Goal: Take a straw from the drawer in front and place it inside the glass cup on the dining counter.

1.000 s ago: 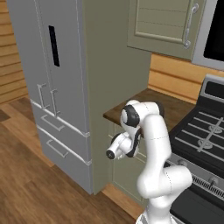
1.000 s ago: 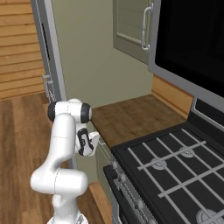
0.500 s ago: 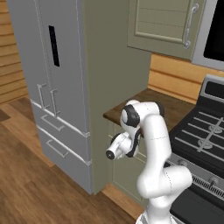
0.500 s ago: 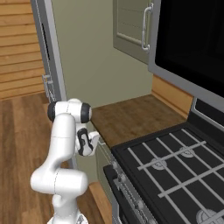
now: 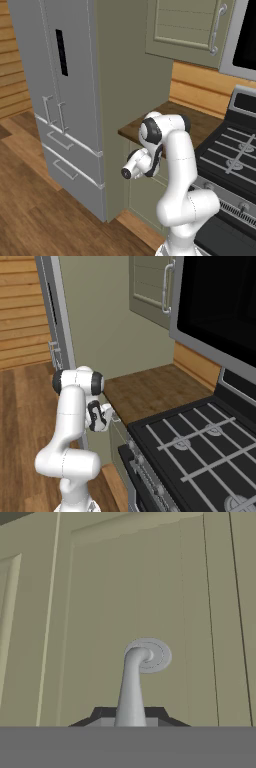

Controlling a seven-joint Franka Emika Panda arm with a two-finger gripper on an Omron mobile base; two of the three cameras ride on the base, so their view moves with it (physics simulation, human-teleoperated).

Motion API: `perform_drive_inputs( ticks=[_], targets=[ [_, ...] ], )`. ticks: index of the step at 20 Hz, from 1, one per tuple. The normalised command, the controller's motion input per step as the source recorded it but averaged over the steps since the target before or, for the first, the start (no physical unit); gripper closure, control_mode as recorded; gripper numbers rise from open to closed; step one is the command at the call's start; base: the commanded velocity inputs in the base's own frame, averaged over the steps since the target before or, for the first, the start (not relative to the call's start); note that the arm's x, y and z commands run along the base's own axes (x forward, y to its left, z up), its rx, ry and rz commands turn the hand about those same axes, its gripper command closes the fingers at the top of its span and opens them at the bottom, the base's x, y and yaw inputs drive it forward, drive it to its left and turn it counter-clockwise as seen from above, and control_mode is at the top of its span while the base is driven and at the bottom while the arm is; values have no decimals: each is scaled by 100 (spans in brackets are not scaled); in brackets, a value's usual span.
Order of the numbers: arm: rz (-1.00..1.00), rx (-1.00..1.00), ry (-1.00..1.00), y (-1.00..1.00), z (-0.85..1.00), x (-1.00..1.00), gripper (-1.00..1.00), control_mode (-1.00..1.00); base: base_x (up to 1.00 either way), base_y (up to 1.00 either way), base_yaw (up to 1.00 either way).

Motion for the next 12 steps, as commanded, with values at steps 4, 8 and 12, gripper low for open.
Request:
perform_drive_inputs(
  ticks=[4,8,12],
  targets=[
    [0,0,0,3,-3,-8,100,-100,0,0,0],
    [-2,0,0,25,-6,-44,100,-100,0,0,0],
    [-4,0,0,41,-1,-63,100,-100,0,0,0]
  ],
)
